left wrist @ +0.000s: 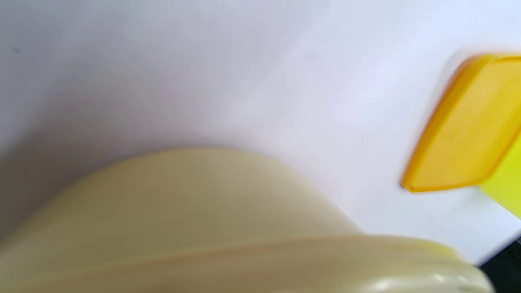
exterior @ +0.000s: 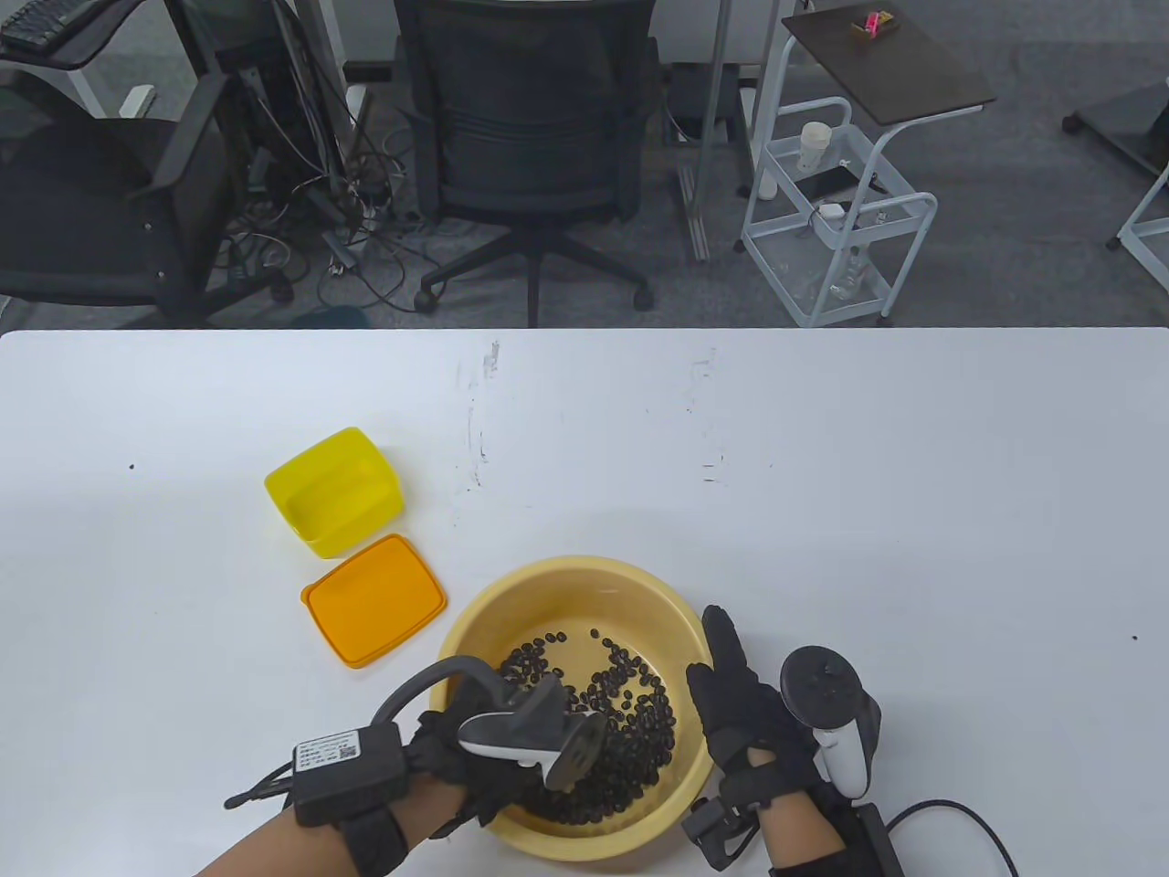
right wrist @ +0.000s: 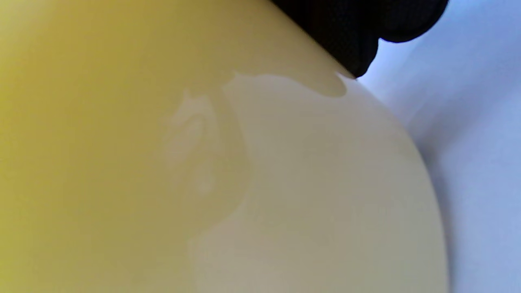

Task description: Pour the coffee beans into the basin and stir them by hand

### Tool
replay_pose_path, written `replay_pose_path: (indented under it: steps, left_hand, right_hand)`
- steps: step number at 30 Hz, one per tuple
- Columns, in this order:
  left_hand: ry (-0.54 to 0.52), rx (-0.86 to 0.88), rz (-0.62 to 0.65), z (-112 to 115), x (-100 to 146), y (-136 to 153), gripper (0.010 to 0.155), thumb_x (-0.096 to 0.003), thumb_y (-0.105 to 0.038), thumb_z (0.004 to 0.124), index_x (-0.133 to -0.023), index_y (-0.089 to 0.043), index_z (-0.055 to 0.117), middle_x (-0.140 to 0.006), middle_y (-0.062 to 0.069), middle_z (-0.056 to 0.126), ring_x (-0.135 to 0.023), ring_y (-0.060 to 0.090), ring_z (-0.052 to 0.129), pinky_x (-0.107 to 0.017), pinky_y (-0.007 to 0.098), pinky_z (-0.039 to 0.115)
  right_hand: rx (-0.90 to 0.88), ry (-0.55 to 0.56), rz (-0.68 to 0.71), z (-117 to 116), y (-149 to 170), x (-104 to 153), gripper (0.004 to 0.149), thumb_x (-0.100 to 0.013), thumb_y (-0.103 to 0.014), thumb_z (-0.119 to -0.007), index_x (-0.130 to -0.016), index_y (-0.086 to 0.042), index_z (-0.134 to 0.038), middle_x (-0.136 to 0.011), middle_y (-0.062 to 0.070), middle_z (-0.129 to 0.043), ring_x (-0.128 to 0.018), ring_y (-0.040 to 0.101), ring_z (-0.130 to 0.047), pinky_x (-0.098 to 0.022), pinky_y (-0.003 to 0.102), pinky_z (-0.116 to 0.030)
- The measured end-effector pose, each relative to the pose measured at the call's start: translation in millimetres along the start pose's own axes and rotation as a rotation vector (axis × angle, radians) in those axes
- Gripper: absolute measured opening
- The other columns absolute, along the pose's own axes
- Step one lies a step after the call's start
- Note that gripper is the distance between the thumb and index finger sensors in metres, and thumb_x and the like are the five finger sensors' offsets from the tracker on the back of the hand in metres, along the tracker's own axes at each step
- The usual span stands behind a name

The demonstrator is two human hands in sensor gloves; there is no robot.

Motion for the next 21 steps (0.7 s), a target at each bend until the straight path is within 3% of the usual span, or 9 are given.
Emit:
replay_pose_path:
  steps: [3, 9, 13, 16, 19, 21]
  left_hand:
    - [0.184, 0.071, 0.148, -1, -17, -20, 0.053, -0.0511, -0.047, 0.064, -0.094, -0.019, 0.078, -0.093, 0.013, 0.088, -0.09, 0.04, 0.087, -0.074, 0.057, 0.054]
    - [0.272, 0.449, 0.374, -27, -39, -38, 0.055, -0.0545, -0.046, 0.059, -0.099, -0.016, 0.068, -0.094, 0.012, 0.086, -0.086, 0.038, 0.091, -0.074, 0.055, 0.056]
    - [0.158, 0.606, 0.418, -37, -55, -30, 0.059, -0.0563, -0.048, 0.055, -0.107, -0.017, 0.049, -0.1, 0.009, 0.076, -0.084, 0.03, 0.089, -0.075, 0.053, 0.053]
    - [-0.031, 0.705, 0.369, -47, -63, -13, 0.061, -0.0564, -0.047, 0.056, -0.108, -0.017, 0.044, -0.101, 0.01, 0.071, -0.085, 0.028, 0.085, -0.076, 0.053, 0.05]
    - [-0.241, 0.7, 0.259, -54, -65, 2, 0.06, -0.0546, -0.046, 0.059, -0.107, -0.018, 0.048, -0.105, 0.011, 0.067, -0.085, 0.031, 0.083, -0.076, 0.054, 0.048]
    - [-0.304, 0.542, 0.14, -56, -67, 9, 0.06, -0.0544, -0.043, 0.06, -0.107, -0.018, 0.047, -0.108, 0.013, 0.061, -0.091, 0.035, 0.076, -0.077, 0.056, 0.043]
  right_hand:
    - [-0.004, -0.001, 0.005, -1, -1, 0, 0.063, -0.056, -0.034, -0.053, -0.106, -0.017, -0.019, -0.099, 0.023, -0.054, -0.08, 0.051, -0.072, -0.058, 0.061, -0.057]
    - [0.005, -0.007, -0.001, -1, 1, -1, 0.062, -0.056, -0.034, -0.053, -0.106, -0.018, -0.02, -0.1, 0.023, -0.055, -0.08, 0.051, -0.073, -0.059, 0.062, -0.056]
    - [0.006, -0.006, 0.002, -2, -1, -1, 0.062, -0.056, -0.034, -0.053, -0.106, -0.017, -0.02, -0.1, 0.022, -0.054, -0.081, 0.05, -0.073, -0.059, 0.062, -0.056]
    - [0.005, -0.008, 0.001, -2, -1, -1, 0.062, -0.056, -0.034, -0.053, -0.106, -0.017, -0.02, -0.1, 0.022, -0.054, -0.08, 0.05, -0.073, -0.059, 0.062, -0.056]
    - [0.006, -0.011, 0.001, -2, -1, 0, 0.062, -0.057, -0.034, -0.053, -0.107, -0.018, -0.019, -0.1, 0.023, -0.054, -0.081, 0.051, -0.073, -0.059, 0.062, -0.055]
    - [0.017, -0.006, 0.002, -3, -3, 0, 0.063, -0.057, -0.034, -0.053, -0.106, -0.017, -0.019, -0.1, 0.023, -0.053, -0.081, 0.051, -0.072, -0.059, 0.062, -0.055]
Point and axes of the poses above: the tracker on the back of each hand, its own y axis roughly to the little-finger side, its own x axis roughly from the fingertips to the wrist, z = x × y, the point moved 2 cm from there along -x, roughly from the wrist to the fingertips
